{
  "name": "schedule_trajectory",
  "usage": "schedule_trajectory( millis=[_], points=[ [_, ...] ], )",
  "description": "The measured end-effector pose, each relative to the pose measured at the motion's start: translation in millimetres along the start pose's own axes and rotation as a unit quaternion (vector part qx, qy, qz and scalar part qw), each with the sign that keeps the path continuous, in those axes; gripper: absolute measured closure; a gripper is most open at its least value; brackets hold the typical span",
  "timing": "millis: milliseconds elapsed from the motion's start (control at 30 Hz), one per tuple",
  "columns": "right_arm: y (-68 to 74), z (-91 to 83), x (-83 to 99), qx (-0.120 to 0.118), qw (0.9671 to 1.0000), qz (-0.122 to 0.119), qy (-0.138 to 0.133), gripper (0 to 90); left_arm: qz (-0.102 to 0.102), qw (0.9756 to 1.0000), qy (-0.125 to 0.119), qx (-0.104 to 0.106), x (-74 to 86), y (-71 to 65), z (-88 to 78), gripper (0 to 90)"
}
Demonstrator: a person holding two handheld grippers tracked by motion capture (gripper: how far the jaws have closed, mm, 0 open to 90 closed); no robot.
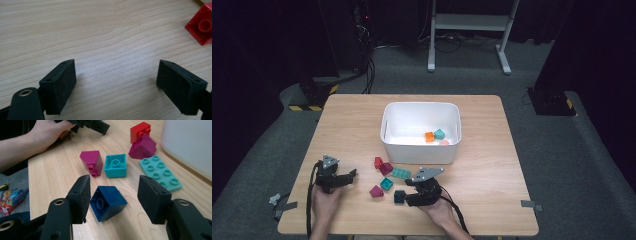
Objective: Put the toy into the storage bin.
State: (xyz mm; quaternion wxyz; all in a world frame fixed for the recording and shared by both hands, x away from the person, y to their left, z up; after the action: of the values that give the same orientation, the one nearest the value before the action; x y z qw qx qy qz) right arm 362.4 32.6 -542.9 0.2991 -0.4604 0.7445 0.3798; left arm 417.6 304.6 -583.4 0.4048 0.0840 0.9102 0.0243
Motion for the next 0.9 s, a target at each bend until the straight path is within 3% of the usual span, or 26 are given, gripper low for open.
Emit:
schedule_trajectory(
  millis=[333, 900],
  points=[
    [6.5, 15.0, 1.2, -0.015, 0.9998, -0.004, 0.010, 43.5, 0.000, 1.0000, 0.000, 0.000, 0.0, 0.0, 0.0, 16.4],
    [0.7, 28.3, 11.2, -0.004, 0.9990, 0.002, 0.045, 43.4, 0.000, 1.0000, 0.000, 0.000, 0.0, 0.0, 0.0, 16.4]
  ],
)
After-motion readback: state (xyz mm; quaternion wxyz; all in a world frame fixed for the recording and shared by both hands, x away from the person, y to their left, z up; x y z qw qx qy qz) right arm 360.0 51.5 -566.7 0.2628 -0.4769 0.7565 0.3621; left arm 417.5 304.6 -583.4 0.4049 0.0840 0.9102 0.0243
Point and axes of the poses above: each handheld gripper's, and its own axes: z roughly forward along the jaws, x roughly out of its underside, y roughly to its left, the point moved 8 cm from there along z, roughly forward along the jaws, and after that the axes turned 10 degrees about -x, right-handed, at the moved point
